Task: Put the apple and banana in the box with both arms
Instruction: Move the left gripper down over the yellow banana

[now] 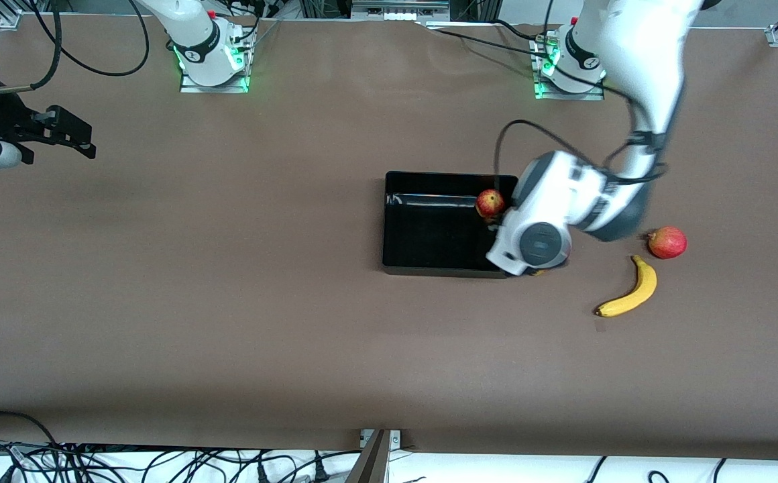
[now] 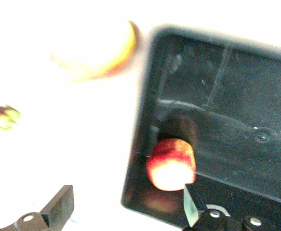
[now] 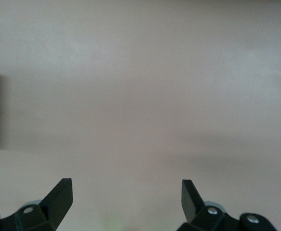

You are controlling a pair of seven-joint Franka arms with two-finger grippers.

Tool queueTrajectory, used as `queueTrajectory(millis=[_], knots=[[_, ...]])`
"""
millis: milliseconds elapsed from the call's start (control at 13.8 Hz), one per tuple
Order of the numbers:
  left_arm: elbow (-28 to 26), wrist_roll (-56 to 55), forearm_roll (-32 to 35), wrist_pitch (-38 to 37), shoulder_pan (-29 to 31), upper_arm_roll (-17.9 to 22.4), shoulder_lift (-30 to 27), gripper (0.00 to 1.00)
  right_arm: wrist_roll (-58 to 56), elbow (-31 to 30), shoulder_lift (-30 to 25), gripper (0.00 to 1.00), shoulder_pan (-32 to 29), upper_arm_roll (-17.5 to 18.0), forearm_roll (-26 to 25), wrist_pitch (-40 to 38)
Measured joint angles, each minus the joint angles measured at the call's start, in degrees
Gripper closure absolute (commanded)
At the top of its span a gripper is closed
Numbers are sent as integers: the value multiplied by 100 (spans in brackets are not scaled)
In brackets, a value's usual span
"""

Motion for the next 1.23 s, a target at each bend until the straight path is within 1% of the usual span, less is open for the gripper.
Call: queueTrajectory(millis=[145, 290, 435, 580, 725, 870, 1014, 1159, 1232], knots=[[197, 1314, 97, -114, 527, 23, -57, 0, 0, 0, 0, 0, 0, -9, 0, -4], [196, 2806, 393, 12, 986, 38, 34, 0, 0, 0, 0, 0, 0, -11, 2, -10], [195, 3776, 754, 457, 1208, 45, 177, 0, 0, 0, 0, 0, 0, -11, 4, -18], [192, 4524, 1210, 800, 1249, 43, 305, 0, 0, 0, 1, 0, 0, -12, 5, -23], [187, 5343, 1490, 1219, 1265, 44, 442, 0, 0, 0, 1, 0, 0, -11, 5, -26], [174, 6283, 1589, 1772, 1447, 63, 639, 0, 0, 0, 1, 0, 0, -12, 5, -28], [115, 7281, 1600, 2488, 1827, 77, 937, 0, 0, -1, 1, 0, 0, -12, 6, -30], [-13, 7817, 1600, 3057, 2178, 74, 1213, 0, 0, -1, 1, 0, 0, -12, 6, -31], [-66, 7942, 1601, 3208, 2282, 70, 1309, 9, 0, -1, 1, 0, 0, -12, 6, -31]])
